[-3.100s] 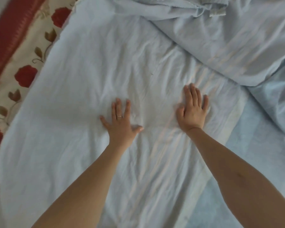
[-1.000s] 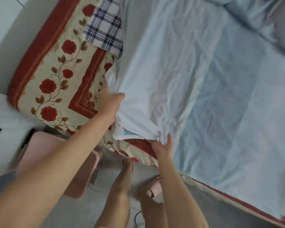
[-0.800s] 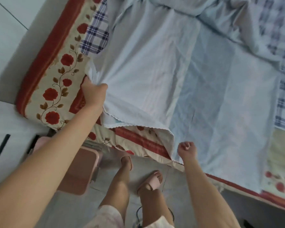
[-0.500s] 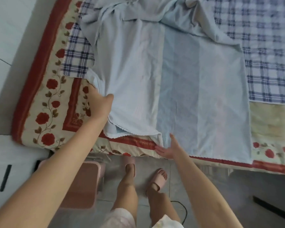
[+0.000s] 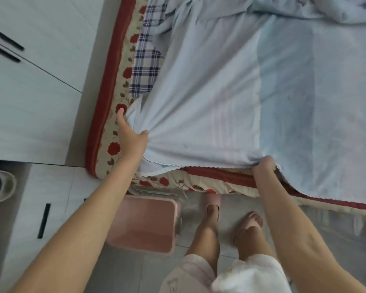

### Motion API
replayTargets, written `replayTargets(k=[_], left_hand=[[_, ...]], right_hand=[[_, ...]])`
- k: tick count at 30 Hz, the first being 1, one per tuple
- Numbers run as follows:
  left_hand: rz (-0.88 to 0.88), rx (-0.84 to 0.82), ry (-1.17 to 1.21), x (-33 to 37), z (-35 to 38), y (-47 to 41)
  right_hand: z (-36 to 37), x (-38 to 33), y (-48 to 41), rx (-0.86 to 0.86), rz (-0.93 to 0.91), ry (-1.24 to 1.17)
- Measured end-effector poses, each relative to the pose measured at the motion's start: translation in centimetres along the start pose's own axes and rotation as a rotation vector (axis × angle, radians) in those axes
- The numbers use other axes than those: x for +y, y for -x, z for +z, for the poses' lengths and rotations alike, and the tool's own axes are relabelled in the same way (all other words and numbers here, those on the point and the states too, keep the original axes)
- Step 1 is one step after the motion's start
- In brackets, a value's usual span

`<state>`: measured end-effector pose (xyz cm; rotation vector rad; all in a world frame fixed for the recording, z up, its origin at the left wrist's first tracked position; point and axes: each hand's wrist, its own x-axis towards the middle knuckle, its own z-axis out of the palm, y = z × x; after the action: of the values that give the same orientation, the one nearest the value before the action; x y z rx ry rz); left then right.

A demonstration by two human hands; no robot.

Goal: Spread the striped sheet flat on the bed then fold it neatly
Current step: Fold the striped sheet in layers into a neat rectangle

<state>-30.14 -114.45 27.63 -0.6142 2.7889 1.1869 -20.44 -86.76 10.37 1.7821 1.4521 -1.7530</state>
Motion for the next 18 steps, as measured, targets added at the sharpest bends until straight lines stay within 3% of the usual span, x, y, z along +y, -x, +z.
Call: replayTargets(k=[4, 6, 10, 14, 16, 18], left_hand=[[0.165, -0.302, -0.041, 2.1, 1.1, 1.5], [0.127, -0.523, 0.003, 4.0, 3.1, 3.7], [0.149, -0.846, -0.072, 9.3, 7.4, 8.5], [0.067, -0.633, -0.004, 10.9, 9.9, 9.8], [0.097, -0.593, -0.044, 10.5, 9.4, 9.9], [0.161, -0.554, -0.065, 10.1, 8.2, 9.7]], right_hand=[[-0.7, -3.1, 6.2, 0.017, -0.305, -0.035], [-1.4, -4.1, 9.8, -0.098, -0.482, 0.15], [-1.6, -5.4, 15.7, -0.212, -0.575, 0.554], [-1.6, -3.9, 18.1, -0.376, -0.962, 0.613], [-2.5, -3.5, 18.2, -0.478, -1.008, 0.606], [-3.4, -2.9, 18.5, -0.597, -0.866, 0.395]])
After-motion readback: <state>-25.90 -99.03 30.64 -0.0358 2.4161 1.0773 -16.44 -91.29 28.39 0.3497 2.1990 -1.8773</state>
